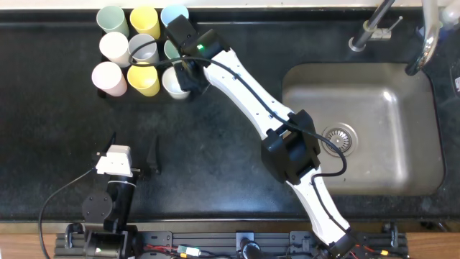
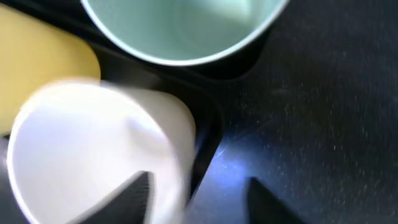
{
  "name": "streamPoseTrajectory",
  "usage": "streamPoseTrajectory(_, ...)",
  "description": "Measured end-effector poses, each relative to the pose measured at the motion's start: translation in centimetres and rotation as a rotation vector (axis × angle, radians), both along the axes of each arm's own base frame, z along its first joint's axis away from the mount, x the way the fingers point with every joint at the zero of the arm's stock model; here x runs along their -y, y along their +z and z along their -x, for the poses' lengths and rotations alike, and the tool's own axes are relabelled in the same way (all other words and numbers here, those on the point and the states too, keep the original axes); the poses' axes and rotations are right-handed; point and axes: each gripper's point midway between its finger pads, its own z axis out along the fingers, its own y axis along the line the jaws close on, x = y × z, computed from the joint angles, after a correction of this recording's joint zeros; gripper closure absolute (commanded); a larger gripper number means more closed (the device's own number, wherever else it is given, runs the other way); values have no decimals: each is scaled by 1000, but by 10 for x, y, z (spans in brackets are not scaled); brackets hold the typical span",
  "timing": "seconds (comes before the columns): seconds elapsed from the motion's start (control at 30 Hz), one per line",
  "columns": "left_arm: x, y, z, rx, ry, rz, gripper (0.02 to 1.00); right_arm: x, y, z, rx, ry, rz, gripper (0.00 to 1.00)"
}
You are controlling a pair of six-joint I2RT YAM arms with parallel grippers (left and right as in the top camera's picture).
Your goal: Store Cups
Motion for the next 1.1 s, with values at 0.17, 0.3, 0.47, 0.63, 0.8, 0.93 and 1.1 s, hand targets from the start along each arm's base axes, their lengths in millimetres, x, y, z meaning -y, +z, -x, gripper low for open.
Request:
streamPoseTrajectory(0.17, 0, 0, 0, 0, 0, 0, 18, -3, 4, -4, 16, 0, -25, 224)
streamPoseTrajectory(0.3, 0, 0, 0, 0, 0, 0, 18, 5, 36, -11, 58, -3, -70, 145)
streamPoseTrajectory(0.47, 0, 0, 0, 0, 0, 0, 18, 69, 134, -22, 178, -56, -138, 3)
streamPoseTrajectory(0.63, 0, 0, 0, 0, 0, 0, 18, 187, 224, -18, 330, -171, -127, 3)
streamPoseTrajectory(0.8, 0, 0, 0, 0, 0, 0, 18, 253, 242, 1, 416, -203, -67, 3)
streamPoseTrajectory(0.93, 0, 0, 0, 0, 0, 0, 18, 274, 223, 19, 456, -199, -42, 3)
streamPoseTrajectory(1.1, 0, 0, 0, 0, 0, 0, 18, 293, 209, 59, 579, -211, -51, 5)
